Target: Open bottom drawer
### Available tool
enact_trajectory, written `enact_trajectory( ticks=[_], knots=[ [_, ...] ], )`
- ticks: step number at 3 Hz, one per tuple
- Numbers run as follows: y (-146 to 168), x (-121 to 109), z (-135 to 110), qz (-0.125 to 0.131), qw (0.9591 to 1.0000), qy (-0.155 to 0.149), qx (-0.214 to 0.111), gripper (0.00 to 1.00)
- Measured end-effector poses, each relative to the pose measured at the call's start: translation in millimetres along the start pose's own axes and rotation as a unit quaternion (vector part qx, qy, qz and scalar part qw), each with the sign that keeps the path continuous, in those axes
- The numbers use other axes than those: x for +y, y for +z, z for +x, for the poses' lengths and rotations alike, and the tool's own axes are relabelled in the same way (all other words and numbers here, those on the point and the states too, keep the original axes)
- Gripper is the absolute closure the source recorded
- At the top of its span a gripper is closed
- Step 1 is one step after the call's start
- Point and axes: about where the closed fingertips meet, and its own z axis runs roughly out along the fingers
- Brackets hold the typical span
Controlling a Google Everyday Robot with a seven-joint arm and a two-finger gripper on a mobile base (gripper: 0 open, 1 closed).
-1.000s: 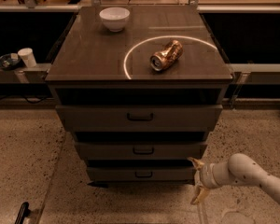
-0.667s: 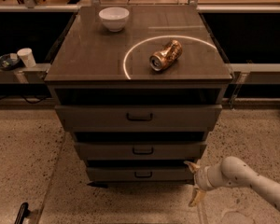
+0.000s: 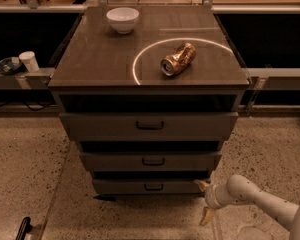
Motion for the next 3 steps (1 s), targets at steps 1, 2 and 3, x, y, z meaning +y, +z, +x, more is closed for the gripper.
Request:
enact_trajectory(
  ticks=[1,2,3],
  knots=[
    [26,-16,8,0.006,0.9999,-0.008,0.004,0.0],
    [40,-33,18,0.012,0.9999,-0.008,0.004,0.0],
    [45,-51,19,0.022,0.9997,-0.011,0.003,0.0]
  ],
)
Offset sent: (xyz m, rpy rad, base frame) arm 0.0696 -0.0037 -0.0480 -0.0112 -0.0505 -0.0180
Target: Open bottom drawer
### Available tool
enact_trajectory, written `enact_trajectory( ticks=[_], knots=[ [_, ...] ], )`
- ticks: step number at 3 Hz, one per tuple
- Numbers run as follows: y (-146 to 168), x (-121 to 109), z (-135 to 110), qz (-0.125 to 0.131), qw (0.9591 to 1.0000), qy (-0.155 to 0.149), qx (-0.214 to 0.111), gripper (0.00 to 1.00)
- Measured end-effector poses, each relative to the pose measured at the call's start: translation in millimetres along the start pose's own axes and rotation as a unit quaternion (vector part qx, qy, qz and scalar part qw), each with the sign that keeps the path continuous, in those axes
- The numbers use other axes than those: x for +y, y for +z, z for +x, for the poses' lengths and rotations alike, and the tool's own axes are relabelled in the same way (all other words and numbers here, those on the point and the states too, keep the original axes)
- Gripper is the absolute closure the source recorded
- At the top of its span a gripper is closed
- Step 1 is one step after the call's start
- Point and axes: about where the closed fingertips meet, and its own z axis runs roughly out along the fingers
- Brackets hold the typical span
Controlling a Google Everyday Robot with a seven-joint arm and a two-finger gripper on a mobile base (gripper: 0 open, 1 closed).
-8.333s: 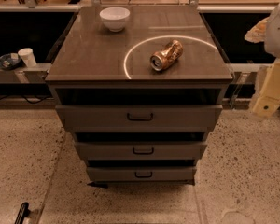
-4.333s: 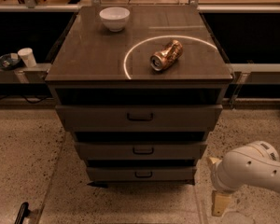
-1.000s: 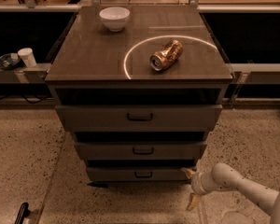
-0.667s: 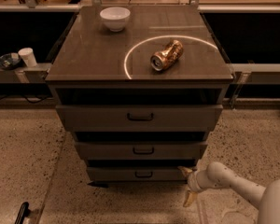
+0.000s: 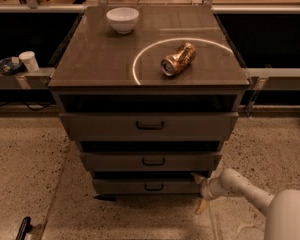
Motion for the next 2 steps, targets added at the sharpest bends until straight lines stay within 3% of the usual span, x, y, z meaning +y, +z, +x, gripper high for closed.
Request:
enact_trajectory(
  ticks=[2],
  knots=[
    [5.0,-6.5,-0.1,0.0,1.0,-0.003,0.002,0.04]
  ],
)
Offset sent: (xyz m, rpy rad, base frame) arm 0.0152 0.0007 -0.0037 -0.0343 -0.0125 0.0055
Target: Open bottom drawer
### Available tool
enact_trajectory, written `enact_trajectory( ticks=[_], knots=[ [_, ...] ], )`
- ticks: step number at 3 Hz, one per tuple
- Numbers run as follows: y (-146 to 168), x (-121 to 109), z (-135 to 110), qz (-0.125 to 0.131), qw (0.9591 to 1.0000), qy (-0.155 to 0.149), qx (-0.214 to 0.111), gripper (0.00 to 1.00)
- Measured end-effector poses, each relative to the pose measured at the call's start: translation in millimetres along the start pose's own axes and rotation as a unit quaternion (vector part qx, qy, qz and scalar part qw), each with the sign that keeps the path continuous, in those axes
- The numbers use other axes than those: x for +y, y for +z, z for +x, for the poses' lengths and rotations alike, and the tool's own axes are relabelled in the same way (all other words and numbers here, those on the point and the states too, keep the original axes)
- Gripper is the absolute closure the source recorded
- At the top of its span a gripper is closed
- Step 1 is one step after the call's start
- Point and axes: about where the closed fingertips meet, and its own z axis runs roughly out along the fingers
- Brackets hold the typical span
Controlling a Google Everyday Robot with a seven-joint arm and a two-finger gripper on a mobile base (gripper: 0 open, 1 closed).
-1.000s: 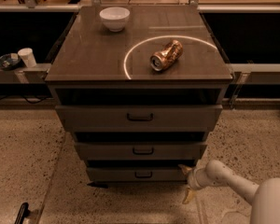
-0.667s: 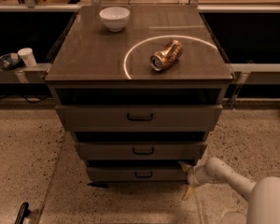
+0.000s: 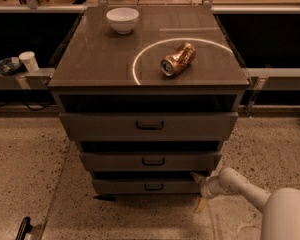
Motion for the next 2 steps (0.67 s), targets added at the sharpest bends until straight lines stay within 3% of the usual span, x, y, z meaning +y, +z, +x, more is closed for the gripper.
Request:
enact_trajectory(
  ticks=[2],
  knots=[
    [9,12,2,-0.031,0.9995,-0.005,0.01,0.42]
  ],
)
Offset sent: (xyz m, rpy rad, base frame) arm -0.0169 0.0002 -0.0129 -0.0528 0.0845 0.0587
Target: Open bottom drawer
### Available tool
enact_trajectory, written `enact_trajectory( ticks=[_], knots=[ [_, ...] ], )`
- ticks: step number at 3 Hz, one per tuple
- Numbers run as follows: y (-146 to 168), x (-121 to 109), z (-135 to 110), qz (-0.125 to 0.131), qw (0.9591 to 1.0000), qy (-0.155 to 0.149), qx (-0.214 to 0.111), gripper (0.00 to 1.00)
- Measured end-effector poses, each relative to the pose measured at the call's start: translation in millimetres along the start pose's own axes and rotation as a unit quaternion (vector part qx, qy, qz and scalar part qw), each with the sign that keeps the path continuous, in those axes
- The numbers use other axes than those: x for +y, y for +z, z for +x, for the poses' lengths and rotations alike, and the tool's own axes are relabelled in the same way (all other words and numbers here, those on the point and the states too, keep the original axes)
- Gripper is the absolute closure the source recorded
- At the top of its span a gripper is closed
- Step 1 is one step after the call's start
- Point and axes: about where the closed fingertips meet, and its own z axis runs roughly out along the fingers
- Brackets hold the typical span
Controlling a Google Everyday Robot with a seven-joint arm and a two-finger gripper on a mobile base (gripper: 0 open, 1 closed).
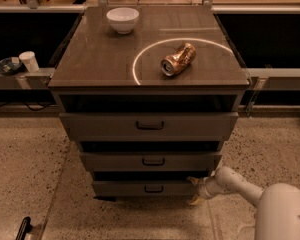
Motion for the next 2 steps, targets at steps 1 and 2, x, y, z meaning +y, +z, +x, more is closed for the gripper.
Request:
enact_trajectory(
  ticks=[1,2],
  knots=[
    [1,9,-1,-0.016,0.9999,0.001,-0.005,0.45],
    [-13,10,1,-0.013,0.9999,0.003,0.001,0.47]
  ],
)
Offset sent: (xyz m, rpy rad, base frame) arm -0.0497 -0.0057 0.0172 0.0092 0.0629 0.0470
